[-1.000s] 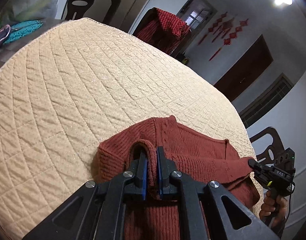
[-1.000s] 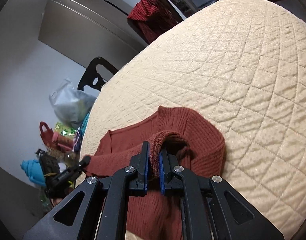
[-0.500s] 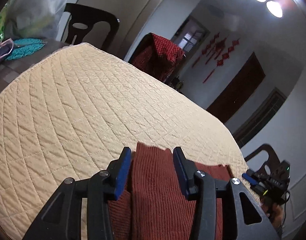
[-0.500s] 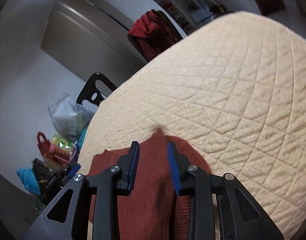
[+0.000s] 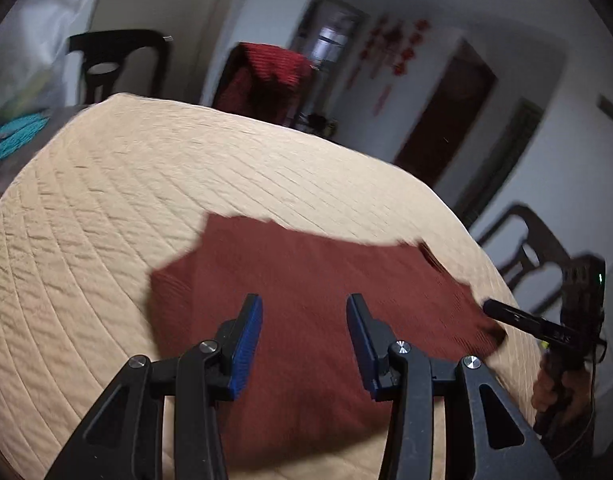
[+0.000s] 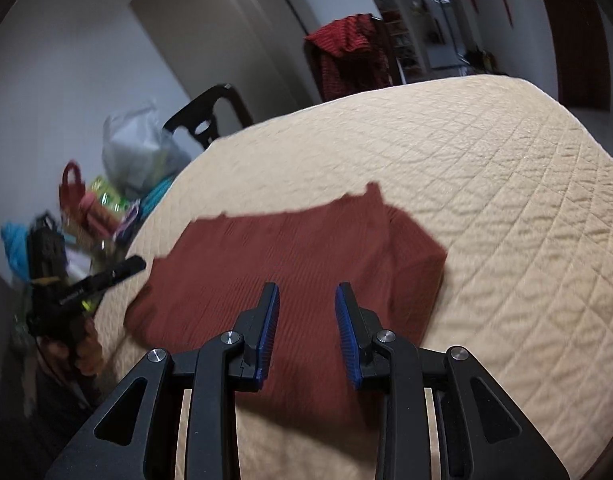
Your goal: Fold small clothes
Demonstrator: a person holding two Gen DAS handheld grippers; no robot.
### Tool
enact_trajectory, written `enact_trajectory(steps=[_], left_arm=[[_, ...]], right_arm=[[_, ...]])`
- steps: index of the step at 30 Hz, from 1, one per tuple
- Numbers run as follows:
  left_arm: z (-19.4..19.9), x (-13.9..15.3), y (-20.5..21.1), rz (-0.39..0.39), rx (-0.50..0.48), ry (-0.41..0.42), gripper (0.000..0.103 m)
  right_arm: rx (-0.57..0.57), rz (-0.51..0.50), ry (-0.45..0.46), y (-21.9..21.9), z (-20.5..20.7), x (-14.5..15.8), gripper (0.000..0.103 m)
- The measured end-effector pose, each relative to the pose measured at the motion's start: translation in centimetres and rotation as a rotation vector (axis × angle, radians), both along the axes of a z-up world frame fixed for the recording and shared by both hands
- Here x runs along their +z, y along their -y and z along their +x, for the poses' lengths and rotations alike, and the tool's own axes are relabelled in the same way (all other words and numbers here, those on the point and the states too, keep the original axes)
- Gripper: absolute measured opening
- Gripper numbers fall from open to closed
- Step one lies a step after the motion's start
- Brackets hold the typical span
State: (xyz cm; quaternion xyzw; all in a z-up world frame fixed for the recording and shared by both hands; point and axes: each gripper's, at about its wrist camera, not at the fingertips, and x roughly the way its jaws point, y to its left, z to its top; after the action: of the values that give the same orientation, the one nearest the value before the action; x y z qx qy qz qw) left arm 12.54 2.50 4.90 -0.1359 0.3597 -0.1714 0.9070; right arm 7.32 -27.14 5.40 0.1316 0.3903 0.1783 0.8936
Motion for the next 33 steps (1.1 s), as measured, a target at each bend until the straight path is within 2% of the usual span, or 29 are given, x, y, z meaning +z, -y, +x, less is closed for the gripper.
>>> enact_trajectory(steps=[5,10,11,13,14,15,17,19,21,23,25,30,33], left_arm=[[-2.7,-0.8,3.7,0.082,-0.079,0.004,0.046],[-3.4,-1.6,6.7,0.139,-0.123,-0.015,0.046],[-3.4,-2.0,7.2,0.167,-0.126,-0.014,0.046],[-2.8,-3.3,7.5,0.223,-0.103,-0.063,0.046],[-2.9,-3.6,7.6,0.229,-0.112,-0.052,0.046],[-3.1,-3.5,7.5,0.22,-0.112,-0.052,0.046],[-3.6,-3.0,6.9,0.221,-0.095,-0.05,0.046],[-4.5,-2.4,6.0,0.218,-0.07,-0.015,0.046],[-4.7,-2.5,4.8,0.222,-0.027,-0.009,0.046],[-4.3,-3.1,3.1,0.244,0.052,-0.049,0.046],[-4.4,-3.5,1.2,0.202,0.09,-0.063,0.046],[-5.1,-3.5,-0.9,0.155,0.139,-0.07,0.046],[-5.5,-2.7,-1.1,0.161,0.159,-0.028,0.046]], right_arm=[[0.083,-0.075,0.014,-3.7,-2.2,-0.8,0.03],[0.152,-0.085,0.011,-6.3,-2.0,-2.0,0.027],[0.146,-0.097,0.007,-6.4,-1.9,-2.3,0.026],[0.112,-0.115,-0.03,-6.0,-1.3,-3.2,0.023],[0.093,-0.116,-0.05,-5.5,-1.1,-3.7,0.02],[0.079,-0.107,-0.059,-5.0,-1.2,-3.8,0.01],[0.053,-0.081,-0.038,-3.5,-2.0,-3.1,0.01],[0.028,-0.065,0.002,-2.2,-2.9,-2.2,0.01],[-0.026,-0.08,-0.007,-0.9,-3.1,-2.4,0.01],[-0.095,-0.072,-0.049,1.0,-2.6,-3.3,0.01],[-0.114,-0.001,-0.063,2.2,-2.8,-3.8,0.008],[-0.117,0.019,-0.035,2.2,-3.8,-3.1,0.008],[-0.157,0.014,0.007,3.5,-4.1,-2.2,0.009]])
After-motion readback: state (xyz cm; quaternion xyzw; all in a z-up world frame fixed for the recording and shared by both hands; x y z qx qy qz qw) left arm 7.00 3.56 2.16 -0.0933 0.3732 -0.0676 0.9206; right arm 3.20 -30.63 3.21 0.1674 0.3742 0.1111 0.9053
